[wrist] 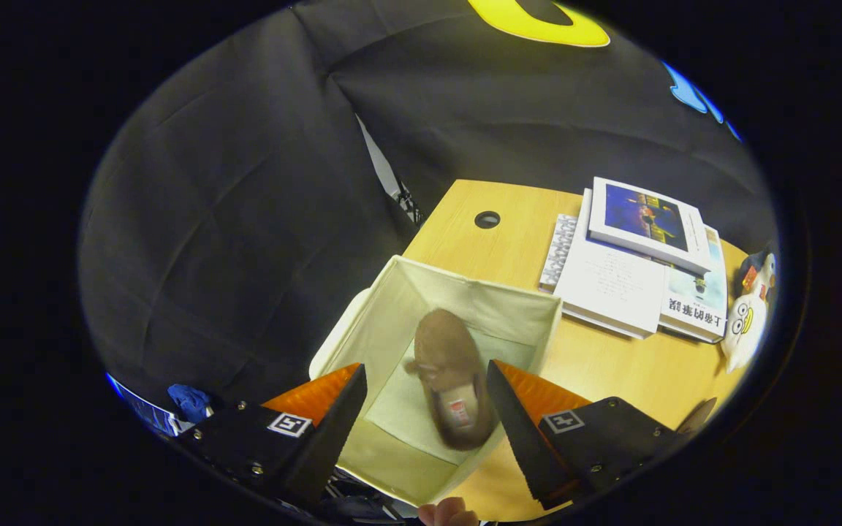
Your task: Open the storage box then place both shoes into the box .Put the left shoe in first, then the right shoe, with the right side of both shoes facing outward in a uniform manner.
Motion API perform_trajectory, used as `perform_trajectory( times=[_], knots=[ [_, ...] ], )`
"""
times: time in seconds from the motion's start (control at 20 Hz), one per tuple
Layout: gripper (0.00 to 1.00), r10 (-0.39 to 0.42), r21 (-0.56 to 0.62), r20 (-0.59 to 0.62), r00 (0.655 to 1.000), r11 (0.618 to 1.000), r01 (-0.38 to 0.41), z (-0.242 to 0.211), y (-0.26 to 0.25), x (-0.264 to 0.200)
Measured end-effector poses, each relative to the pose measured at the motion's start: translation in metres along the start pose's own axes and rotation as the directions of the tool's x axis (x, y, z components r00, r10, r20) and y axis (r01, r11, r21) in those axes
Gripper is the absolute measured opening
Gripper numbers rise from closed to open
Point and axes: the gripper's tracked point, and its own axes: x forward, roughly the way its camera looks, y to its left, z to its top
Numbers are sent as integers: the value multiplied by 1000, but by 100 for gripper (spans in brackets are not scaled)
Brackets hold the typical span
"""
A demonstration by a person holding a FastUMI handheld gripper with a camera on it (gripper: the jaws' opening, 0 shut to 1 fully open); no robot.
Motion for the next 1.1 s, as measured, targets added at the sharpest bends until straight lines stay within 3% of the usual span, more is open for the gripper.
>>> perform_trajectory(
  times=[0.55,1.1],
  knots=[
    [99,16,24,151,988,1000,-20,13,-50,-105],
    [99,8,75,279,960,997,-30,-24,-129,-185]
  ],
)
